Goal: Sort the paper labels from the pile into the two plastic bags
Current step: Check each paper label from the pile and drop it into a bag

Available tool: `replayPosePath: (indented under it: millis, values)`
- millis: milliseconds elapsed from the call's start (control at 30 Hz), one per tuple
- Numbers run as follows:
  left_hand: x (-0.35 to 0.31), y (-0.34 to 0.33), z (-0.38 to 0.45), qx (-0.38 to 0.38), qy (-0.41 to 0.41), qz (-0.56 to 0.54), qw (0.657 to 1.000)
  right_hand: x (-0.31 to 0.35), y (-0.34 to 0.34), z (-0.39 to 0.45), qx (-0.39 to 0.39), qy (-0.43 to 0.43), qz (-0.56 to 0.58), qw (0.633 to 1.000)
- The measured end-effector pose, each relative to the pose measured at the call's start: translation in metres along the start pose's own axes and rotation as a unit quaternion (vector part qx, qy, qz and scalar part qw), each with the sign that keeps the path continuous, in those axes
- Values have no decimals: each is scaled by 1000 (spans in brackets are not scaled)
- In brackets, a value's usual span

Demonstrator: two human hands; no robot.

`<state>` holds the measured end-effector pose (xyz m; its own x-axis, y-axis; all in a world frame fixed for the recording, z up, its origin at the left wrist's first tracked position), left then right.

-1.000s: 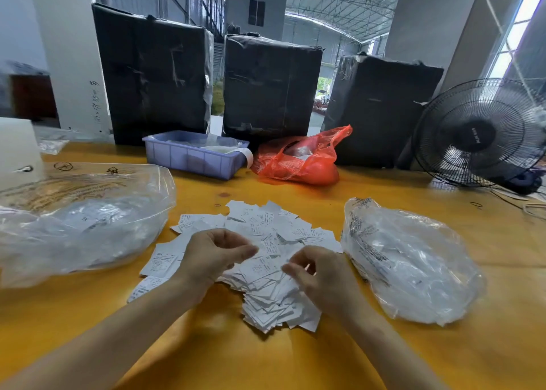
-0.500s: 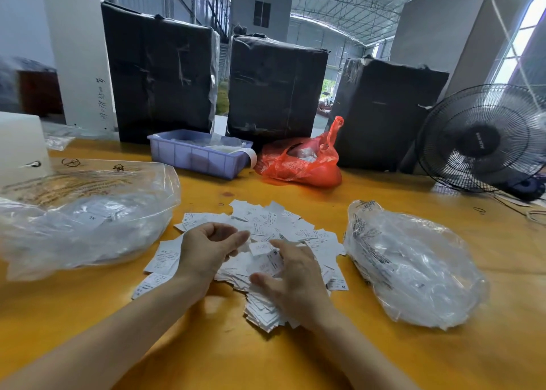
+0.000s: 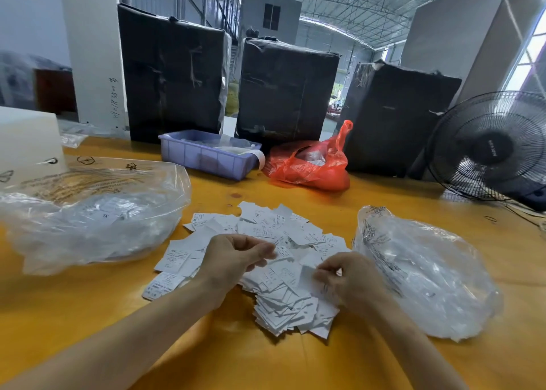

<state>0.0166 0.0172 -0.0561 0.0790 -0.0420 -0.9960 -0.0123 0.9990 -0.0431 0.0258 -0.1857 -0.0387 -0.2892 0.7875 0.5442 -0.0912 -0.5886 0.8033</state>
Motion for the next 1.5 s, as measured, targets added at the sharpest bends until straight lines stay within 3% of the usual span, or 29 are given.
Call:
replayPosePath:
  millis: [67, 167, 233, 267, 333, 433, 667, 867, 1500]
  values:
    - [-4, -5, -3, 24, -7, -4, 1000, -5, 11, 0, -34, -22, 171, 985]
    - [-7, -11, -7, 47, -10, 4, 999, -5, 14, 0, -34, -82, 488, 868]
    - [-7, -13, -8, 58, -8, 9, 998, 4, 7, -2, -3, -98, 589, 802]
    - [-7, -14, -9, 64, -6, 10, 998, 9, 3, -3, 9, -101, 601, 793]
    - [-7, -16, -10, 76, -2, 9, 997, 18, -3, -6, 23, -88, 578, 811]
    - [-5, -21, -11, 91, 13, -9, 996, 24, -4, -10, -19, -50, 521, 852]
    - [-3, -27, -15, 124, 42, -58, 990, 28, 3, -14, -90, -10, 474, 876]
    - [2, -25, -12, 114, 87, -125, 982, 32, 5, -15, -92, 27, 418, 903]
    - [1, -22, -12, 89, 71, -82, 990, 37, 7, -16, -108, 81, 332, 934]
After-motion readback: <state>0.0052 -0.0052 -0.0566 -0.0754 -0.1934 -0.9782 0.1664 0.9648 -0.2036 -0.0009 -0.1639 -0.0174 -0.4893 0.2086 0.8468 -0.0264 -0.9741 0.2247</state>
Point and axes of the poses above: each hand's wrist, its own z-axis towards the middle knuckle, its own y-axis out of the back of the hand, x = y × z, the point moved 5 cm from there along z, towards the middle knuckle, and after that the axes turned 3 degrees about x, right-handed, at the moved point
